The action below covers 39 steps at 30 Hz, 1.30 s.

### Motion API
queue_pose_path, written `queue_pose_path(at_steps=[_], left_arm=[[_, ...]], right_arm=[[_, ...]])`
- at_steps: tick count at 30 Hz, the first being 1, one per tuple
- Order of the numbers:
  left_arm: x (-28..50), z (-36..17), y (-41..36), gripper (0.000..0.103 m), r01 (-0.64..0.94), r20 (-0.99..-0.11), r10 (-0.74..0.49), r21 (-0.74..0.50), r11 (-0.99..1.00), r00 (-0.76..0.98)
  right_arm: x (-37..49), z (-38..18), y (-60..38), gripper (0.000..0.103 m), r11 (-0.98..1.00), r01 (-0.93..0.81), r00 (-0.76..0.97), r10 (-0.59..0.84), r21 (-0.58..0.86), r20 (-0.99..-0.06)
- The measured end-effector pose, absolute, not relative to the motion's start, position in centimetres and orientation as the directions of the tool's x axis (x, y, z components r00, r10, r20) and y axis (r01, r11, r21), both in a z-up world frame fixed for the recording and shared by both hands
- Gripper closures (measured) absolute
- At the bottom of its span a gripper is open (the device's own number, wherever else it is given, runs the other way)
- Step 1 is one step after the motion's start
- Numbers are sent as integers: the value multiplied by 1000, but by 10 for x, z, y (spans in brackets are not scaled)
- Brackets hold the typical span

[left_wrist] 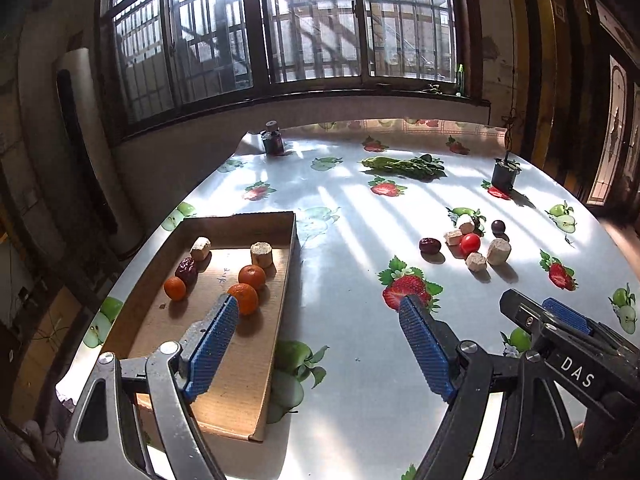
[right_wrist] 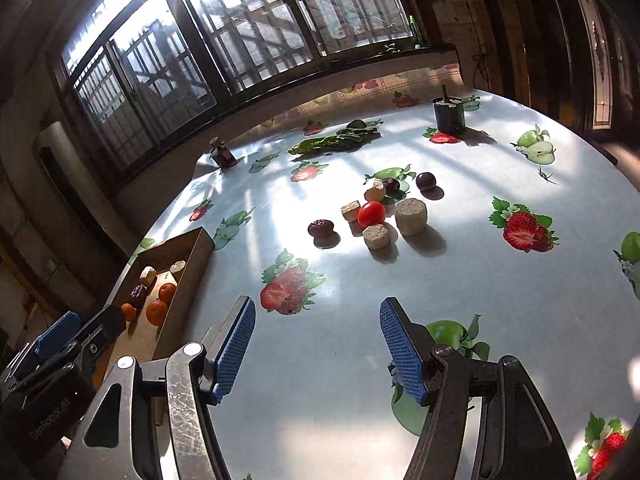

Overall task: Organize fruits
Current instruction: 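Withdraw both grippers from the box toward the food pile, then grasp a red date with the left gripper while the right gripper grasps a beige cake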

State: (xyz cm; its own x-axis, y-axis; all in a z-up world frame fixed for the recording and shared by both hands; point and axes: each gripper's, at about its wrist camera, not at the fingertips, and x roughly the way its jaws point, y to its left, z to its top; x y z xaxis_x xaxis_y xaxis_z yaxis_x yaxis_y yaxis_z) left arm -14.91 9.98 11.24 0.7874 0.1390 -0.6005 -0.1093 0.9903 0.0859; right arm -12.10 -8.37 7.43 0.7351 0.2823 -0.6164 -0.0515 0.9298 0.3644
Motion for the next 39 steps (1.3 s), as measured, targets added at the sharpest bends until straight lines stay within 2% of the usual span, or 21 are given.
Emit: queue_pose_path(at_steps=[24, 27, 30, 35, 39], left_arm=[[-135, 79, 110, 21, -90, -693, 96, 46, 995, 715], [-132, 85, 114, 21, -80, -696, 76, 26, 996, 714], [-127, 91, 120, 21, -81, -698, 59, 1, 997, 714], [-103, 100, 120, 21, -28, -733, -40, -80, 996, 679], [-68, 109, 108, 21, 42, -748, -152, -163, 986, 647]], right_arm=[[-112, 48, -76, 33, 932, -30, 685, 283, 362, -672], [-109, 57, -87, 33, 921, -37, 678, 308, 387, -668], [-108, 75, -109, 33, 934, -22, 703, 268, 356, -659], [-91, 93, -148, 29, 977, 38, 708, 121, 209, -696], [-59, 94, -173, 29, 977, 48, 666, 125, 209, -736]])
